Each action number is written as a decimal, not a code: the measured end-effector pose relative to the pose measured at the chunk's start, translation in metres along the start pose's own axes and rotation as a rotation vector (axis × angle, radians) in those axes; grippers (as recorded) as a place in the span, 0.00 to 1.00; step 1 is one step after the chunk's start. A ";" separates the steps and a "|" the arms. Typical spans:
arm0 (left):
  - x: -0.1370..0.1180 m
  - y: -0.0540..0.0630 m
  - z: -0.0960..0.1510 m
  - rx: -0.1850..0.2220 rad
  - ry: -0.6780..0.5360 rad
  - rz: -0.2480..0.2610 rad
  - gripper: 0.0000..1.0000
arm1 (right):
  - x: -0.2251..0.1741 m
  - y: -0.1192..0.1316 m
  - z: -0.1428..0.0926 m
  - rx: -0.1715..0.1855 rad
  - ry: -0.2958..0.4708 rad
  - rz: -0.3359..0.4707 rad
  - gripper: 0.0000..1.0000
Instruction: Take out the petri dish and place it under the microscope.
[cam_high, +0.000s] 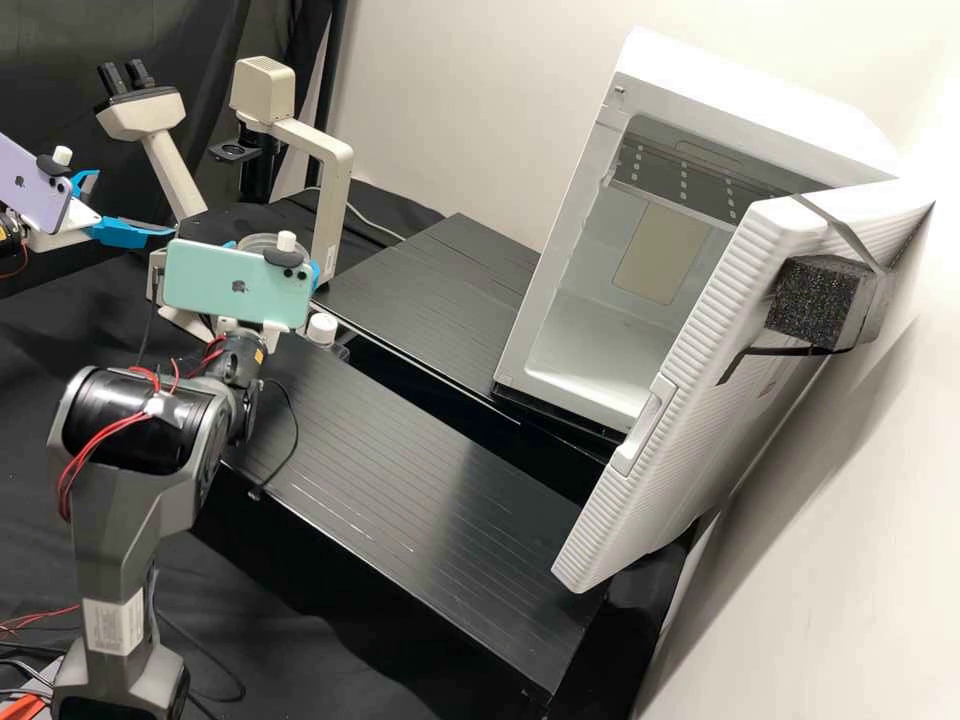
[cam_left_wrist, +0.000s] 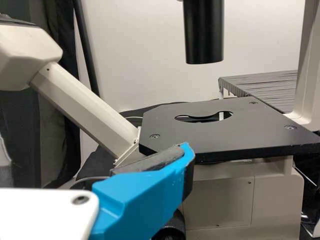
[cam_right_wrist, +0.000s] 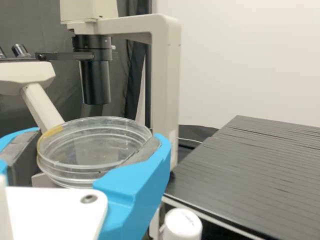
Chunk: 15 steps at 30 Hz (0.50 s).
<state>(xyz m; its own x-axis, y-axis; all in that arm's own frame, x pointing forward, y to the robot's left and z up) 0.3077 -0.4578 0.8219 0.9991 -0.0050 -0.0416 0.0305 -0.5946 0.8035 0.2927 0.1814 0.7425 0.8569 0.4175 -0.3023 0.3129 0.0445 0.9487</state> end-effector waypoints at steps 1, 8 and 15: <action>0.000 0.000 0.000 0.000 0.000 0.000 1.00 | 0.005 -0.002 -0.002 -0.002 -0.005 -0.004 0.00; 0.000 0.000 0.000 0.000 0.000 0.000 1.00 | 0.034 -0.015 -0.009 -0.021 -0.031 -0.024 0.00; 0.000 0.000 0.000 0.000 0.000 0.000 1.00 | 0.060 -0.028 -0.020 -0.077 -0.061 -0.073 0.00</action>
<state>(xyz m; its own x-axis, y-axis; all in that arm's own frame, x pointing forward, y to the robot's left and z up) 0.3077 -0.4578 0.8219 0.9991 -0.0050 -0.0416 0.0305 -0.5946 0.8035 0.3268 0.2236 0.7001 0.8570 0.3548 -0.3737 0.3452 0.1430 0.9276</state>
